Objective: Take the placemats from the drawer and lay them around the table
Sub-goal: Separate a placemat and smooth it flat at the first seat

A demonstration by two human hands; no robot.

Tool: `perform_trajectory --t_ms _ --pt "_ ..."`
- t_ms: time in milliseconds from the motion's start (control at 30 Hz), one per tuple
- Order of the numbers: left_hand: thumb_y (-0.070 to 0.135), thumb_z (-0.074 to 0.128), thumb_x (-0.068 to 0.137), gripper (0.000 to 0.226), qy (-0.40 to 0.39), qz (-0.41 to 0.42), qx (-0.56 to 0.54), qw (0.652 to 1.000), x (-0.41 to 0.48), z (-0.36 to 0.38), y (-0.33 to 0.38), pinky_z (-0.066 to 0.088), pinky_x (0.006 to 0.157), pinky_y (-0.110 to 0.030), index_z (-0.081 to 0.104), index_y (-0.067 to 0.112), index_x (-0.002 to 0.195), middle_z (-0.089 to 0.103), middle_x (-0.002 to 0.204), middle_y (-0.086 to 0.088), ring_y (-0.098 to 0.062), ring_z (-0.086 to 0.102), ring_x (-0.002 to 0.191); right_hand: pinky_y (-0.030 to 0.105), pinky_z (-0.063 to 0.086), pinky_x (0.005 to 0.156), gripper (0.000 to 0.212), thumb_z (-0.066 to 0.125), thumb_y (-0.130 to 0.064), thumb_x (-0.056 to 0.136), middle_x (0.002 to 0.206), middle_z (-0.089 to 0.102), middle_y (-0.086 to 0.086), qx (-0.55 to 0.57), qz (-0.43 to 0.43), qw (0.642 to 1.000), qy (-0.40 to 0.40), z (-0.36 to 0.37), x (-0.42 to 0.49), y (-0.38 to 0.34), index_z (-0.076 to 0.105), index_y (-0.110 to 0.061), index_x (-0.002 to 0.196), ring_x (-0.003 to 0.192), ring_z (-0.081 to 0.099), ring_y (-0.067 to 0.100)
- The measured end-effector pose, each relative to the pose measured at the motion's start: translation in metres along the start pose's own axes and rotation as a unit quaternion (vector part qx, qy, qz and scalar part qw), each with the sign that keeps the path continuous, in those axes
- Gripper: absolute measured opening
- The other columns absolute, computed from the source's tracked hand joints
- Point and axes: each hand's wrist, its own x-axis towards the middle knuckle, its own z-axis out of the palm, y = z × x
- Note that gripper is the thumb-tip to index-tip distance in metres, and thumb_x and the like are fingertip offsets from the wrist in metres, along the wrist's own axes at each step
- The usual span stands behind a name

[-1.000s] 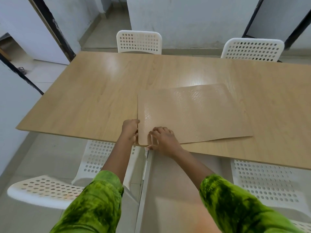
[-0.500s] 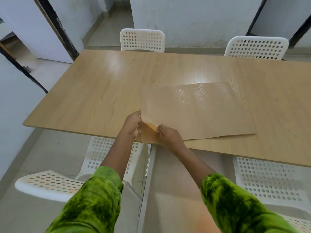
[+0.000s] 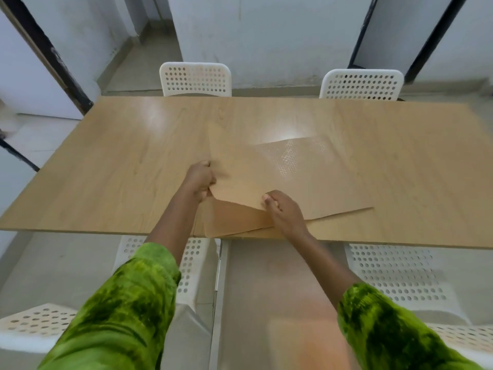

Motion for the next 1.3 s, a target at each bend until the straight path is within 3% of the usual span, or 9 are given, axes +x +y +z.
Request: perform_trajectory --t_ms 200,300,467,600,733,900,1000,1167,1300 --pt "-0.019 0.030 0.089 0.038 -0.054 -0.046 -0.070 0.995 -0.003 -0.060 -0.027 0.049 0.082 -0.038 0.053 0.010 0.093 0.058 0.095 -0.012 -0.022 0.057 0.082 0.038 0.036 0.097 0.037 0.040 -0.019 0.092 0.130 0.049 0.017 -0.159 0.214 0.962 0.062 -0.054 0.019 0.059 0.052 -0.007 0.125 0.124 0.039 0.033" --pt "-0.019 0.032 0.089 0.037 -0.043 -0.074 -0.060 0.994 0.001 -0.073 -0.052 0.057 0.062 -0.033 0.052 0.009 0.101 0.058 0.090 -0.012 -0.022 0.057 0.081 0.044 0.033 0.102 0.041 0.042 -0.023 0.092 0.138 0.037 0.017 -0.200 0.317 0.925 0.061 -0.068 0.017 0.076 0.045 -0.008 0.130 0.128 0.031 0.035" --pt "-0.019 0.032 0.090 0.034 0.003 -0.100 -0.013 0.995 0.005 -0.075 -0.075 0.053 0.045 -0.021 0.053 0.008 0.089 0.055 0.087 -0.012 -0.021 0.054 0.074 0.044 0.032 0.104 0.058 0.062 -0.028 0.085 0.142 0.034 0.017 -0.153 0.408 0.893 0.112 -0.081 0.013 0.082 0.038 -0.006 0.133 0.130 0.032 0.035" --pt "-0.014 0.048 0.087 0.022 0.008 -0.080 0.012 0.997 0.007 -0.070 -0.075 0.054 0.059 -0.032 0.054 0.005 0.096 0.058 0.085 -0.013 -0.023 0.056 0.072 0.043 0.040 0.101 0.062 0.077 -0.028 0.071 0.131 0.052 0.017 -0.015 0.471 0.874 0.117 -0.099 0.018 0.090 0.049 -0.005 0.121 0.122 0.046 0.037" --pt "-0.018 0.045 0.083 0.028 0.086 -0.022 0.049 0.995 0.003 -0.064 -0.063 0.047 0.053 -0.025 0.059 0.003 0.095 0.055 0.074 -0.008 -0.017 0.051 0.065 0.033 0.044 0.080 0.042 0.073 -0.005 0.076 0.106 0.058 0.015 0.175 0.427 0.877 0.131 -0.114 0.016 0.089 0.058 0.005 0.114 0.095 0.056 0.029" --pt "-0.013 0.050 0.083 0.032 0.088 0.091 0.086 0.988 -0.022 -0.015 -0.027 0.044 0.053 -0.020 0.064 0.016 0.085 0.059 0.076 -0.001 -0.013 0.052 0.065 0.030 0.040 0.074 0.009 0.068 0.001 0.079 0.088 0.057 0.010 0.165 0.352 0.909 0.151 -0.169 0.010 0.101 0.062 -0.005 0.081 0.091 0.053 0.024" --pt "-0.013 0.047 0.084 0.033 0.060 0.130 0.073 0.987 -0.039 0.040 -0.013 0.042 0.056 -0.022 0.064 0.014 0.089 0.061 0.078 -0.001 -0.013 0.054 0.068 0.028 0.039 0.065 0.030 0.067 0.004 0.079 0.069 0.053 0.004 0.159 0.340 0.910 0.176 -0.222 0.005 0.127 0.052 -0.011 0.058 0.084 0.052 0.021" --pt "-0.014 0.044 0.085 0.039 0.016 0.144 0.034 0.989 -0.059 0.155 -0.014 0.042 0.058 -0.019 0.062 0.019 0.075 0.060 0.075 -0.002 -0.011 0.053 0.066 0.026 0.038 0.057 0.034 0.061 0.010 0.079 0.071 0.054 0.008 0.136 0.320 0.909 0.231 -0.315 -0.020 0.185 0.049 -0.013 0.056 0.074 0.052 0.020" --pt "-0.013 0.038 0.086 0.038 -0.018 0.139 0.044 0.989 -0.078 0.256 -0.025 0.046 0.061 -0.024 0.064 0.015 0.090 0.066 0.092 -0.010 -0.016 0.059 0.072 0.030 0.041 0.065 0.017 0.056 0.006 0.078 0.088 0.063 0.014 0.066 0.288 0.923 0.248 -0.392 -0.041 0.224 0.064 -0.007 0.072 0.082 0.055 0.025"
